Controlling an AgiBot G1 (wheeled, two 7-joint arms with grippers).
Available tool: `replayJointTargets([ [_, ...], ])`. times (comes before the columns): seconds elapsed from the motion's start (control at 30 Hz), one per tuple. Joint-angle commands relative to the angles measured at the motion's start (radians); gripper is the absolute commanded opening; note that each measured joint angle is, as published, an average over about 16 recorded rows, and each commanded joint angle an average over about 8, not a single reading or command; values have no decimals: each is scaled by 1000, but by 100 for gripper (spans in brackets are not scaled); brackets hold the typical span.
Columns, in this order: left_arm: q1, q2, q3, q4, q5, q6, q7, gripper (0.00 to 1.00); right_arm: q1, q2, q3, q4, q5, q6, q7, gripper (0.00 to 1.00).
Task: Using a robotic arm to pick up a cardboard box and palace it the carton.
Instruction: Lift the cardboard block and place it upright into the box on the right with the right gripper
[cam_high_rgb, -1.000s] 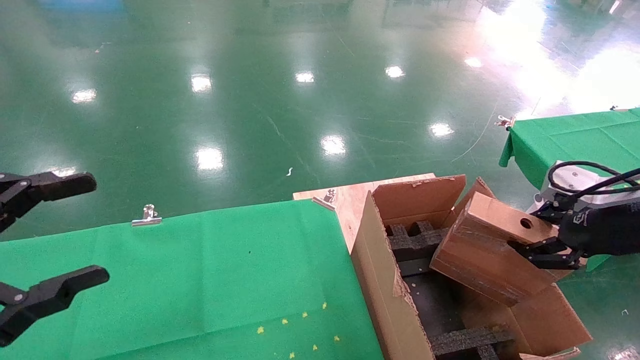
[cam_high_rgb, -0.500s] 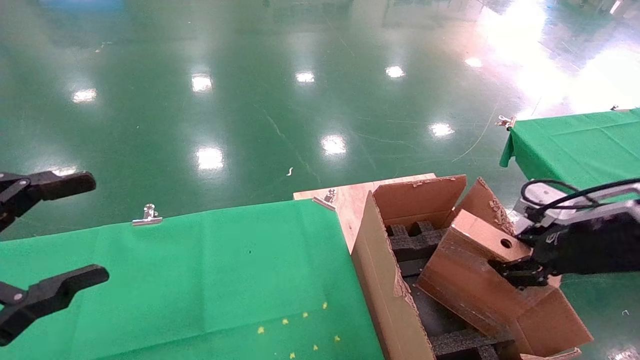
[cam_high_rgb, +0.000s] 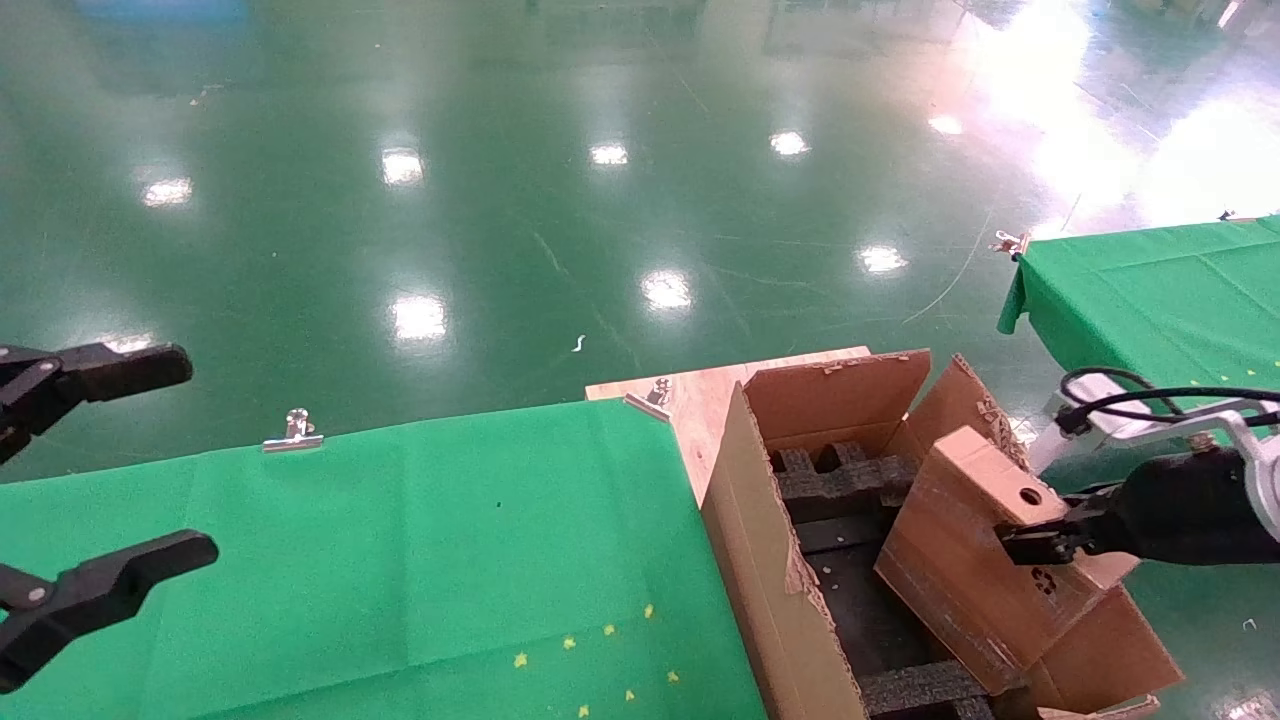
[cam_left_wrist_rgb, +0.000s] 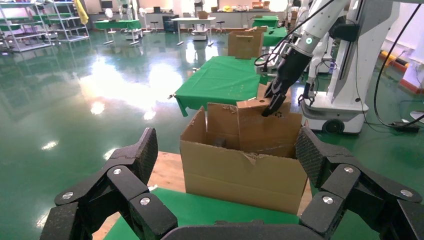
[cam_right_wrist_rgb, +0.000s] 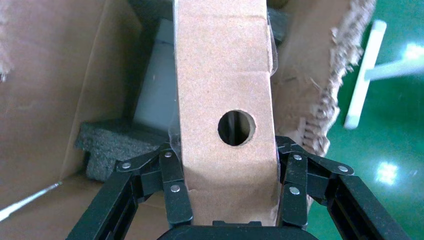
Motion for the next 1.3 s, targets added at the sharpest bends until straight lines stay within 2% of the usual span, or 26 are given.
replayJointTargets([
  [0.03,0,0,0,0,0,0,0,100,2,1,2,-1,0,0,44,0],
  [0.37,0,0,0,0,0,0,0,100,16,-25,-1,-1,-145,33,190,0],
  [0.73,0,0,0,0,0,0,0,100,-31,-90,-39,6,-340,109,368,0],
  [1.3,0,0,0,0,0,0,0,100,-119,-197,-92,9,-501,169,533,0],
])
